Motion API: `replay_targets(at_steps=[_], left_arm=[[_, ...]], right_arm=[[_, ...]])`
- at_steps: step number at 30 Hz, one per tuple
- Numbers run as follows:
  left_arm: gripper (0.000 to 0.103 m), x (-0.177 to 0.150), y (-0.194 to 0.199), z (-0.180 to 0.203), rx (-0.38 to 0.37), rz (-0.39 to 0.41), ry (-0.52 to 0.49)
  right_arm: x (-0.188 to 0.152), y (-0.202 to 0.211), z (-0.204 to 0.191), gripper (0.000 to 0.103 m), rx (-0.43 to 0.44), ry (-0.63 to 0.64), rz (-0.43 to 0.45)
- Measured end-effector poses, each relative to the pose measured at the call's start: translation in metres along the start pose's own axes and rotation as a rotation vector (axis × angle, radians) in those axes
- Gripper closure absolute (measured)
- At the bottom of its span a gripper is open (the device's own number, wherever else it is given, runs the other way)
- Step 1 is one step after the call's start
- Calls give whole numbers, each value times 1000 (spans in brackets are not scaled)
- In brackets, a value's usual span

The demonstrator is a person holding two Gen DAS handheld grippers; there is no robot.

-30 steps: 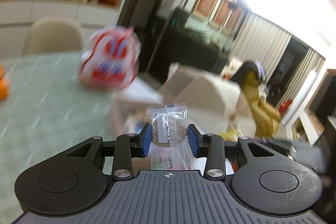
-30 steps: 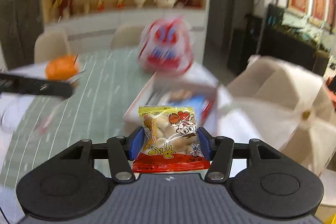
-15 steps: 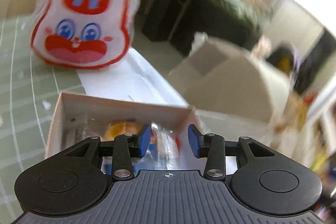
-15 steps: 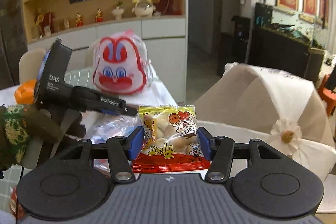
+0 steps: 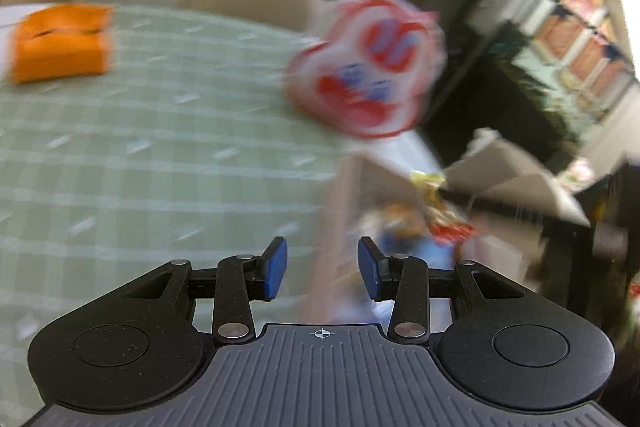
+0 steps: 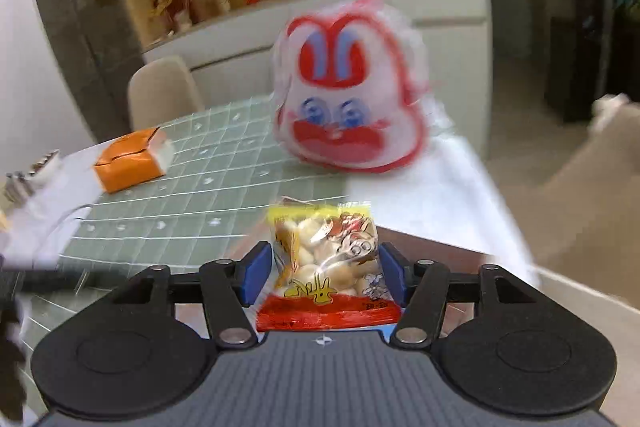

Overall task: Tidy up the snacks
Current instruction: 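Move both tools back over the remaining snacks on the table, then grasp the red biscuit bag with the left tool while the right tool grasps the white rice cracker bag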

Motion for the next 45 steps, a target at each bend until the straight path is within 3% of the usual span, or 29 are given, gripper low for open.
replay_targets(at_steps=[3, 5, 10, 17, 22, 27, 32, 39, 45], left_arm=[[60, -22, 24, -38, 65, -23, 20], [60, -37, 34, -59, 93, -44, 37], [60, -68, 53, -87, 136, -111, -10], [60, -92, 74, -100, 3, -234, -169], [60, -110, 76, -90, -115, -358, -318], [59, -126, 70, -69, -101, -383, -501], [59, -129, 66, -61, -76, -339, -594], [55, -118, 54, -65, -64, -298, -574], [59, -98, 49, -95, 43, -233, -363]], right_arm=[[9, -3, 1, 42, -18, -56, -9], [4, 8, -1, 33, -32, -75, 12], [-23, 34, -24, 32, -184, -56, 4], [-121, 71, -79, 32, -286, -16, -116], [-184, 77, -123, 32, -235, -51, -187], [-206, 74, -172, 32, -320, 29, -161], [-211, 76, -202, 32, -406, 142, -107], [-206, 67, -206, 32, -407, 153, -123], [-199, 53, -203, 32, -385, 180, -148]])
Point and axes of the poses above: each gripper's, at about its wrist camera, not at the fingertips, and y roughly against the way its jaws point, z to its right, x to its top, the point moved 1 cm from there along -y, roughly the way its jaws point, and after that the axes turned 2 degrees about x, right-handed, at the moved point
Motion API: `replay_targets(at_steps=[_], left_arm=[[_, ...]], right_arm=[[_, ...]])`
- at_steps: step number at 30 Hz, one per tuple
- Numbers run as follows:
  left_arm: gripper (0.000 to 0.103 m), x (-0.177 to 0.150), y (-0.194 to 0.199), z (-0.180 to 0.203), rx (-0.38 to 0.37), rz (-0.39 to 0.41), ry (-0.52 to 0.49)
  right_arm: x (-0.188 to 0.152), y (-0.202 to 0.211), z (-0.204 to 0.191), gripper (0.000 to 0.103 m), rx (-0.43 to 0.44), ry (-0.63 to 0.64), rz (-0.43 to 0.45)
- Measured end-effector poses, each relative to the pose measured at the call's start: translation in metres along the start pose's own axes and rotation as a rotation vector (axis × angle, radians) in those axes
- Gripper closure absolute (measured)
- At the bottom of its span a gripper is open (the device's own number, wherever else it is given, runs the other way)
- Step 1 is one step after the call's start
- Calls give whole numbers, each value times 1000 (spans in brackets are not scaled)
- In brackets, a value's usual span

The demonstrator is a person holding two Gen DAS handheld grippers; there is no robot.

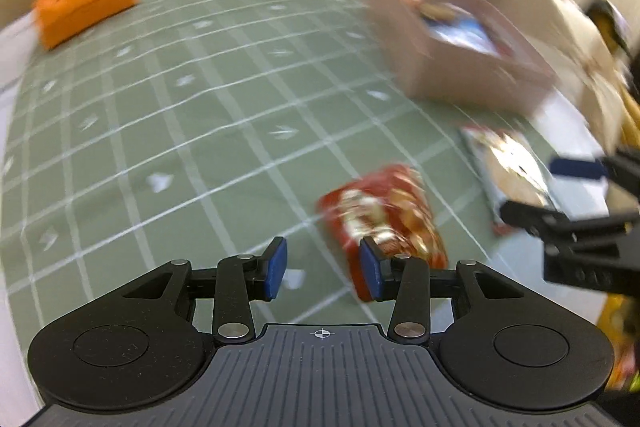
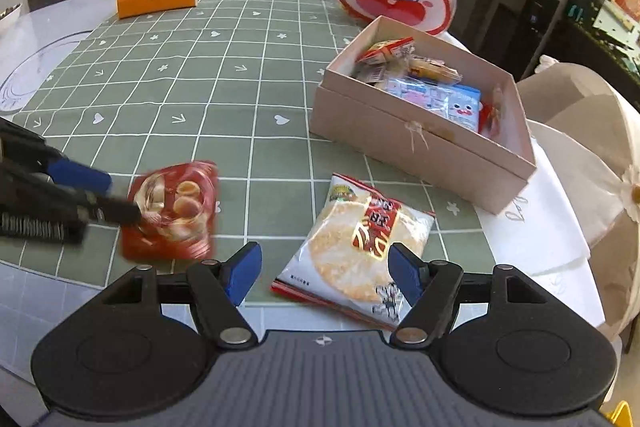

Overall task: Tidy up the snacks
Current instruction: 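Grasp the red biscuit bag with the left tool while the right tool grasps the white rice cracker bag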

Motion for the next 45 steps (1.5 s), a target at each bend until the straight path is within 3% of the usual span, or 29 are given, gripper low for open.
replay_targets(at_steps=[4, 7, 11, 15, 17, 24, 28, 31, 34, 36, 38, 40, 43, 45], left_arm=[[59, -2, 7, -16, -113, -75, 167], [59, 1, 14, -9, -144, -43, 182], [59, 14, 8, 14, -92, 14, 96], [59, 6, -4, 61, 27, 28, -168], [54, 0, -11, 77, 47, 8, -235], [44, 6, -18, 87, 12, -9, -225], [46, 4, -16, 84, 24, -1, -230], [48, 1, -14, 77, 64, 6, -246], [48, 1, -14, 75, 54, 6, -289], [43, 0, -15, 78, 34, 9, -328], [22, -1, -18, 80, -4, 11, -364], [8, -4, -23, 86, -42, 9, -412], [6, -10, -24, 91, -53, 37, -476], [8, -12, -21, 90, -68, 46, -484]], right_arm=[[3, -9, 10, 32, 8, -16, -8], [2, -18, 22, 32, 5, -77, -24], [-2, -23, 39, 32, -3, -159, -22], [-6, -21, 52, 32, -41, -186, 4], [-8, -20, 60, 32, -59, -201, 17], [-10, -26, 76, 32, -35, -265, 14], [-12, -29, 78, 30, -23, -301, 21], [-18, -29, 80, 29, -18, -388, 29], [-29, -30, 84, 27, 1, -535, 47], [-36, -29, 82, 24, -9, -600, 86], [-39, -31, 72, 20, -68, -607, 121], [-41, -34, 63, 13, -122, -633, 169], [-42, -40, 50, 4, -216, -645, 211], [-43, -40, 53, 2, -235, -673, 212]])
Point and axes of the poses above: each gripper's, at about its wrist camera, not at the fingertips, and y roughly against the way its jaws point, z to its right, x to its top, the point moved 1 cm from there along -y, roughly the way its jaws point, and after that the axes turned 2 degrees about x, right-handed, at the moved point
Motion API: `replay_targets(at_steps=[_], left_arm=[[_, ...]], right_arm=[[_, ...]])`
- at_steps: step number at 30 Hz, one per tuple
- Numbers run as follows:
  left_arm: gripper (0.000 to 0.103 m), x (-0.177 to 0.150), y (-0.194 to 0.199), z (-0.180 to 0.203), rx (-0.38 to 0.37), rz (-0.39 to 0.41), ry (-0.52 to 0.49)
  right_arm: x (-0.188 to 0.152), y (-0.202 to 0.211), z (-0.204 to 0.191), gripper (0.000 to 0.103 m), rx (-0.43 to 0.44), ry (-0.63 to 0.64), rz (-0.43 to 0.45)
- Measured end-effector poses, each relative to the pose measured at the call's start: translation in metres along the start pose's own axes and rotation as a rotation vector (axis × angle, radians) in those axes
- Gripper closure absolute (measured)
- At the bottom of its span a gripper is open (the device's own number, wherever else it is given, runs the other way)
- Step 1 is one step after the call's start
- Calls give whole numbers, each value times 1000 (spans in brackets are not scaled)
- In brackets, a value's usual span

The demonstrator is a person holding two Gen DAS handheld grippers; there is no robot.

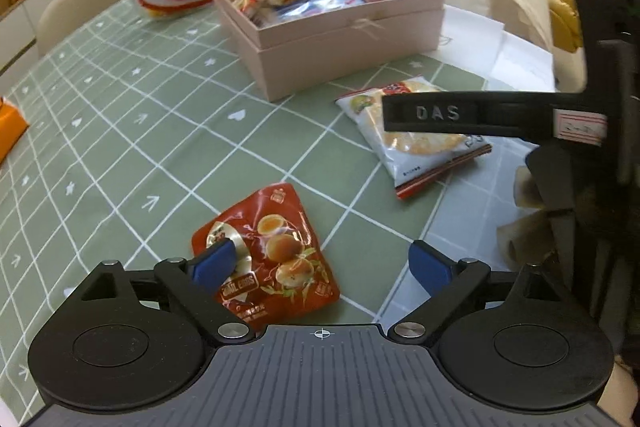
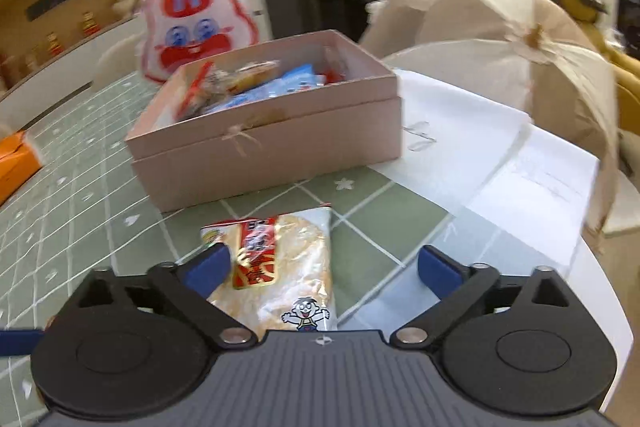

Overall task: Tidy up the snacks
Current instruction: 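Grasp the red biscuit bag with the left tool while the right tool grasps the white rice cracker bag, then lower the red bag and rice cracker bag into the pink box and open both tools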

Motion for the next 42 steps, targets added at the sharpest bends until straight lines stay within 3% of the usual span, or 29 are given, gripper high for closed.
replay_targets(at_steps=[2, 4, 7, 19, 23, 28, 32, 42], left_arm=[[16, -2, 6, -3, 11, 27, -10], [17, -5, 7, -7, 60, 48, -40], [14, -5, -4, -13, 80, -1, -37], [15, 4, -14, -28, 23, -42, 74], [25, 3, -11, -32, 13, -35, 102], [26, -4, -5, -28, -23, -30, 78], [27, -7, 2, -31, -95, -34, 119], [27, -19, 25, -39, -148, -18, 197]], right_arm=[[1, -2, 0, 0, -11, -6, 3], [2, -4, -1, 0, -26, -17, 9], [2, -6, -3, 0, -43, -30, 15], [2, -7, -3, 0, -48, -36, 18], [2, -7, -3, 0, -48, -36, 18], [2, -7, -3, 0, -40, -31, 15], [2, -4, 2, 0, -4, -21, 1], [-3, 3, 2, 0, 62, 56, -34]])
Point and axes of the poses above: each gripper's, at about its wrist camera, not at the fingertips, and y roughly against the way its jaws point, z to its right, x to its top, the point moved 1 cm from there along -y, roughly the way its jaws point, and after that the axes turned 2 degrees about x, right-handed, at the moved point
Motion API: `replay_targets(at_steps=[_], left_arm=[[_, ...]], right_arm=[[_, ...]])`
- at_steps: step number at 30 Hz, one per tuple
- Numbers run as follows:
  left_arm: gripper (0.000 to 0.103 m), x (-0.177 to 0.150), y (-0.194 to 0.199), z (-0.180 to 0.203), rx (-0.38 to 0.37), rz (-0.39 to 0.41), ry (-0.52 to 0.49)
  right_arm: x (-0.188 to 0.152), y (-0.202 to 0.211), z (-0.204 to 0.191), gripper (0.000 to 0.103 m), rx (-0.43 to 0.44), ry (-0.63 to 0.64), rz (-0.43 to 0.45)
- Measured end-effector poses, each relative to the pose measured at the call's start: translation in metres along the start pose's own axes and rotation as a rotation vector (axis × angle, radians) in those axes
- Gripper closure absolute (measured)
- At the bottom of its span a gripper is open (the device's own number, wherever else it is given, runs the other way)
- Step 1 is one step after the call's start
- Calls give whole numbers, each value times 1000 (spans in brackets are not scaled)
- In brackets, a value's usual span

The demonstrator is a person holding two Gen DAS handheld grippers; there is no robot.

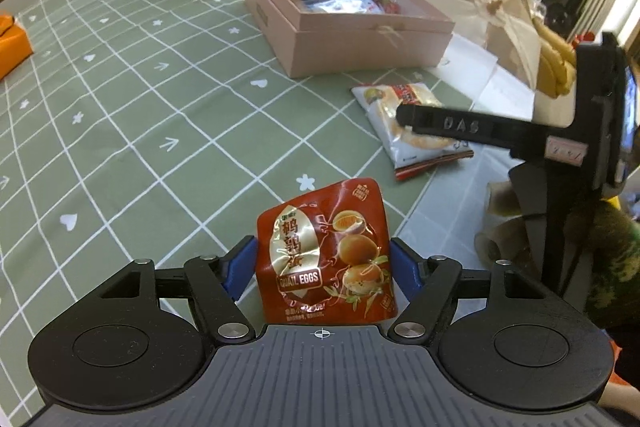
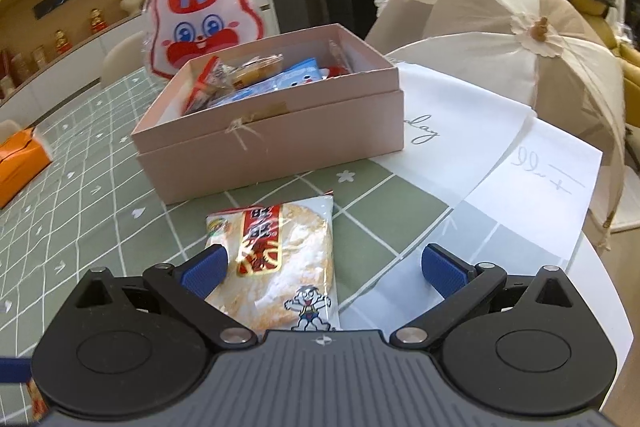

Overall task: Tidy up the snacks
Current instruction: 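Lower the red bag and rice cracker bag into the pink box and open both tools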

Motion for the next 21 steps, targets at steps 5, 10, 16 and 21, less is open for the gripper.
replay_targets(at_steps=[5, 10, 16, 21], left_arm=[[27, -1, 4, -4, 5, 23, 44], [27, 4, 9, -8, 1, 53, 75], [27, 8, 4, -9, -12, 50, 96], [27, 18, -5, -8, -39, 50, 102]], right_arm=[[13, -3, -10, 1, 69, 33, -104], [19, -16, -39, 1, 68, 155, -194], [22, -14, -54, 25, 71, 285, -242], [29, 11, -47, 25, 107, 385, -272]])
Point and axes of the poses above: each gripper's, at about its wrist camera, not at the fingertips, and y roughly against the way its jaws point, z to its right, x to its top, the point moved 1 cm from there along -y, roughly the way its jaws point, and after that the axes turned 2 degrees about x, right-handed, at the moved point
